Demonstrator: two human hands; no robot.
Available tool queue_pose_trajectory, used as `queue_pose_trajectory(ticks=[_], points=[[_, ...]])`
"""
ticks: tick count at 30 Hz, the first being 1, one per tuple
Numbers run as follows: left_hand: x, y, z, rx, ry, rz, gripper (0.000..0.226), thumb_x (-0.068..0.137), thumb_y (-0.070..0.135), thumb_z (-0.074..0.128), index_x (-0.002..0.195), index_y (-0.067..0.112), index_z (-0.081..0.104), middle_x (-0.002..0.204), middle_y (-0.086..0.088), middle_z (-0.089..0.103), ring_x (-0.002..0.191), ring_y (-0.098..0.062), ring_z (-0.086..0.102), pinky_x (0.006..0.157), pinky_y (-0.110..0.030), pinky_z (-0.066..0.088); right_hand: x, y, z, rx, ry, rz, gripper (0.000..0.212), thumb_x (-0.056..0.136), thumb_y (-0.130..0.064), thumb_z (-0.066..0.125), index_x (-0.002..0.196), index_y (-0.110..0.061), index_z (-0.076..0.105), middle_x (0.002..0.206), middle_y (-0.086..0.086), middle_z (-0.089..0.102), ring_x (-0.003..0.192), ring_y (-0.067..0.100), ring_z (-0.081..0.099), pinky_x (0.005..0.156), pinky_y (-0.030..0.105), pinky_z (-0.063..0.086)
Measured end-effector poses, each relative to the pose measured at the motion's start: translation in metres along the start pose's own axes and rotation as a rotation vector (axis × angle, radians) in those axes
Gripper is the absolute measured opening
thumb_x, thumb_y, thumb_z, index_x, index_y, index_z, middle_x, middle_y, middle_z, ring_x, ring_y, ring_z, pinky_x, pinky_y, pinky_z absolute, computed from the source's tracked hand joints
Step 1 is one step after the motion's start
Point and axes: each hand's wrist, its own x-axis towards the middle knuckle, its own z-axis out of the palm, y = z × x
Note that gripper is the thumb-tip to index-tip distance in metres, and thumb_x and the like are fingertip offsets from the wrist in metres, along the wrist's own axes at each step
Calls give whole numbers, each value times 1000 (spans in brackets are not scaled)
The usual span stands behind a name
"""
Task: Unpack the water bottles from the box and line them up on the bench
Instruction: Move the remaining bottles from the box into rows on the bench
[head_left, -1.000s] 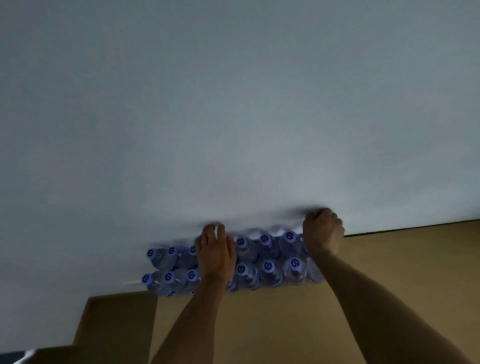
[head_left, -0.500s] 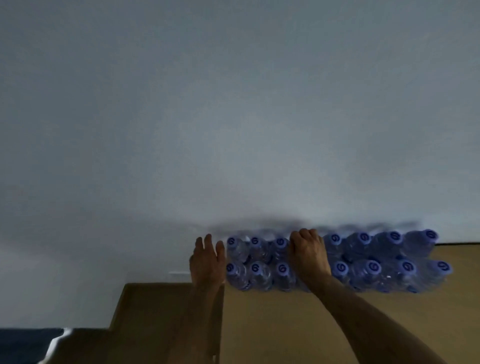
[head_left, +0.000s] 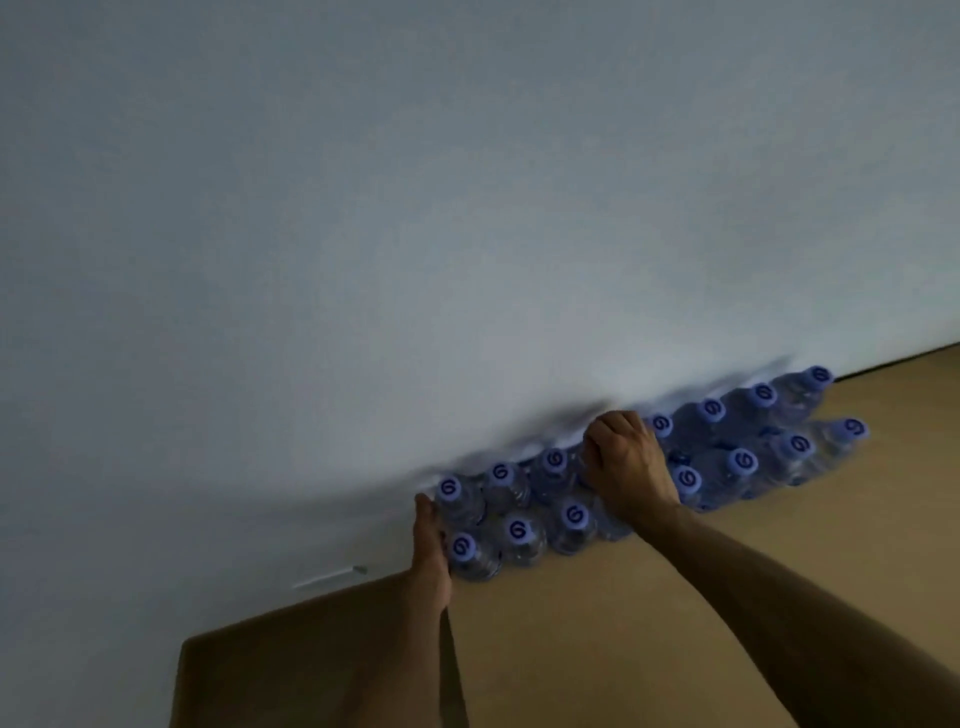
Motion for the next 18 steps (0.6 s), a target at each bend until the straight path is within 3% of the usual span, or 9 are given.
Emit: queue_pose_trajectory(ticks=[3,7,11,14,18], points=[[15,-4,10,-105,-99,-61,60,96,63,37,112,14,68,100,-11,75,92,-27,70,76,-39,53,0,6,1,-12,14,40,9,83,-5,65,74,-5,63,82,14,60,85,35,54,72,46,45],[30,-2,8,-229,-77,-67,56,97,58,41,108,10,69,92,-14,75,80,-30,73,72,-40,51,3,4,0,16,19,52,10,84,-5,62,74,-5,61,81,13,59,84,34,53,71,46,45],[32,-1,11,-250,-58,-131,54,97,55,43,100,7,70,97,-18,72,88,-34,68,75,-43,51,12,10,-5,26,37,105,6,82,-4,62,76,-2,62,83,15,61,85,35,53,69,46,44],[31,4,9,-128,-32,-103,54,97,54,44,102,6,68,92,-16,74,83,-33,70,75,-42,54,16,22,-9,11,1,95,6,85,-6,60,82,-3,64,87,12,63,86,35,53,72,45,44],[23,33,-6,377,293,135,48,99,43,48,112,0,63,106,-18,66,95,-35,61,92,-46,47,17,33,-20,-8,-7,143,10,87,-9,57,85,-5,65,91,12,64,89,34,53,74,41,44]])
